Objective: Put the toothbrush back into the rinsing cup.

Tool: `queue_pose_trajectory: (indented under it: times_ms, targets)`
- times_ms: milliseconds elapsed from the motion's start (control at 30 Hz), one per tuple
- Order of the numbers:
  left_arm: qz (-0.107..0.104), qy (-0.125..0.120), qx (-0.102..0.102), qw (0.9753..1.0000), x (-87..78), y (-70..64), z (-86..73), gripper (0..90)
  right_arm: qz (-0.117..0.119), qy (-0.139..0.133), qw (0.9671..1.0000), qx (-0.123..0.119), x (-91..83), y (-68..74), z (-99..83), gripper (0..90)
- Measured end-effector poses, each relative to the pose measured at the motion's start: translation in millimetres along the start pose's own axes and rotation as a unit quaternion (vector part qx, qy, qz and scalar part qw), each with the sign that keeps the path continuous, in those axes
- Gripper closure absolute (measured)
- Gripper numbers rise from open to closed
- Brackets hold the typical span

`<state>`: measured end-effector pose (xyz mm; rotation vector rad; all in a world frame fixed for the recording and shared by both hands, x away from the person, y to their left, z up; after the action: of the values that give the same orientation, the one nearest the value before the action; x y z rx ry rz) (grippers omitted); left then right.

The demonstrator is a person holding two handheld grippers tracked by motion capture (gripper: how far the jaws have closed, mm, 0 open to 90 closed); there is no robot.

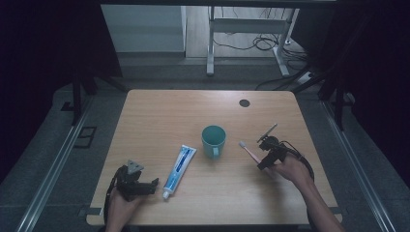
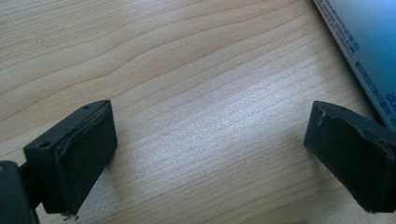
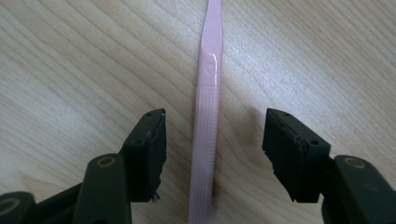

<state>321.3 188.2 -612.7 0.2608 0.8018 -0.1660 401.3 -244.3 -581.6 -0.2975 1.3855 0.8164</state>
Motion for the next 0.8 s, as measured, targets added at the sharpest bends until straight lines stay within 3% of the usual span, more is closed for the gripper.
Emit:
queue_pose_trajectory:
  times_ms: [333,800]
  targets:
    - [0.0,0.0,0.0,1.0,0.0,0.0,0.0,2.6,-0.007,0.028,0.9993,-0.025,2.4,-0.9,12.3,55.6]
    - [0.0,0.0,-0.001,1.0,0.0,-0.1,0.0,2.6,0.001,0.051,0.9984,-0.024,12.1,0.6,26.9,71.2]
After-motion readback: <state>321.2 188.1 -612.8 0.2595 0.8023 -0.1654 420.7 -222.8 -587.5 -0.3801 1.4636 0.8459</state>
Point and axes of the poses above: each handheld gripper's, and its own axes: x roughly forward along the jaws, z roughly out of its top, y roughly to its left, the point moved 9 cm from there along x, roughly forward along the jaws, and after that the axes turned 15 degrees about z, right-handed, at the moved point
